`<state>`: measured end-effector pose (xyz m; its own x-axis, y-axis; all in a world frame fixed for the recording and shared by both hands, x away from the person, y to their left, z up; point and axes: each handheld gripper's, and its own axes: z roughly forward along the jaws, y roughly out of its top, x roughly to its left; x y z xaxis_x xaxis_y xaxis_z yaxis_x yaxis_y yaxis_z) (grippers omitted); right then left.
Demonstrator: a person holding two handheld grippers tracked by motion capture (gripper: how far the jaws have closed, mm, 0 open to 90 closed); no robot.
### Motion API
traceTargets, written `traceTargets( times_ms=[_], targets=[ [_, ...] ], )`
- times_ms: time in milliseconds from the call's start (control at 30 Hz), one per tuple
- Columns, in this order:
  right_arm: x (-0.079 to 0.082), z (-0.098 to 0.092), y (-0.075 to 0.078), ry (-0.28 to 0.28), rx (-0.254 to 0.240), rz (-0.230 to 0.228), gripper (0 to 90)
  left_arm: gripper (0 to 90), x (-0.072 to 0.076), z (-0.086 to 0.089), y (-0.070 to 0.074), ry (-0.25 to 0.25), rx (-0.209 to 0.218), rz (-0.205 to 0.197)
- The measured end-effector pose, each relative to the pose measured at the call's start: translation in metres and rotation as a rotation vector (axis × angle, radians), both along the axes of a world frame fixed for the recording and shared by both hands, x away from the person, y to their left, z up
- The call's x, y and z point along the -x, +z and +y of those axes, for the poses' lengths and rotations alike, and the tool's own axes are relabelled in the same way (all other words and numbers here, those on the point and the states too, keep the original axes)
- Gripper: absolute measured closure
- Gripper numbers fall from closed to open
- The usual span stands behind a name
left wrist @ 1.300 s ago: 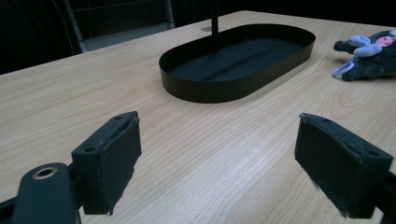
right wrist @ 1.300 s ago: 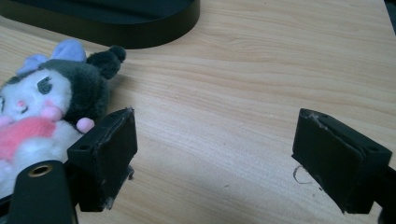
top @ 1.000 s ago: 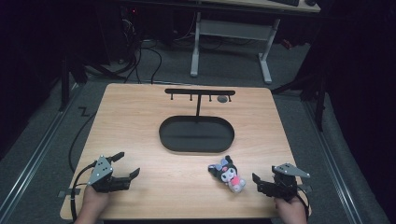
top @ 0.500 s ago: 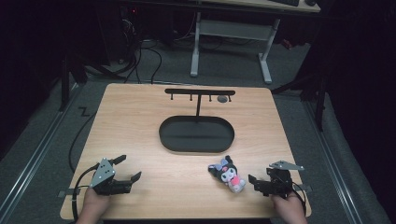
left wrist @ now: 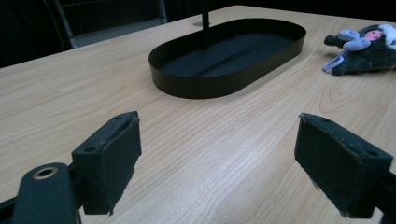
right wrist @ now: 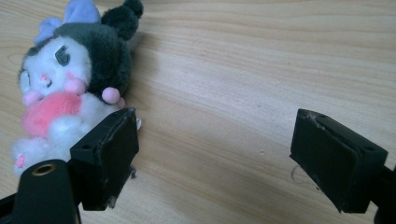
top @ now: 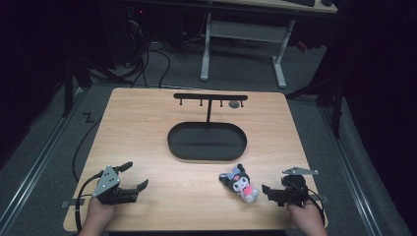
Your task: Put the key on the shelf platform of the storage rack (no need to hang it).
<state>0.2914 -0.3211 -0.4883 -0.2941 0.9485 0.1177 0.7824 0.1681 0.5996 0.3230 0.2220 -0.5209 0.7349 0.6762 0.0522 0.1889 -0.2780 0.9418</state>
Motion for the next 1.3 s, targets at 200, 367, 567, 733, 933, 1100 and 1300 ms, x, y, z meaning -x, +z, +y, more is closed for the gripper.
traceTargets(
  times_ms=[200, 367, 567, 733, 933, 1100, 1300],
  targets=[
    [-0.004, 0.003, -0.001, 0.041, 0.050, 0.043, 15.1, 15.2, 0.000, 0.000, -0.001, -0.001, -0.011, 0.008],
    [-0.007, 0.003, 0.002, 0.062, 0.058, 0.072, 15.0, 15.2, -0.002, 0.000, -0.001, 0.000, -0.010, 0.002],
    [-0.013, 0.002, 0.005, 0.064, 0.051, 0.095, 15.0, 15.3, -0.003, 0.000, -0.002, 0.000, -0.007, 0.007],
    [-0.019, 0.005, 0.013, 0.076, 0.065, 0.115, 14.9, 15.3, -0.003, 0.000, -0.001, -0.005, 0.001, 0.003],
    [-0.022, 0.008, 0.016, 0.079, 0.104, 0.181, 14.8, 15.3, -0.003, -0.001, -0.001, -0.007, -0.002, 0.008],
    [-0.025, 0.007, 0.019, 0.082, 0.124, 0.213, 14.7, 15.3, -0.003, 0.000, -0.001, -0.007, -0.002, 0.005],
    [-0.030, 0.006, 0.025, 0.135, 0.129, 0.273, 14.7, 15.3, -0.003, 0.000, -0.001, -0.007, -0.001, 0.012]
  ],
)
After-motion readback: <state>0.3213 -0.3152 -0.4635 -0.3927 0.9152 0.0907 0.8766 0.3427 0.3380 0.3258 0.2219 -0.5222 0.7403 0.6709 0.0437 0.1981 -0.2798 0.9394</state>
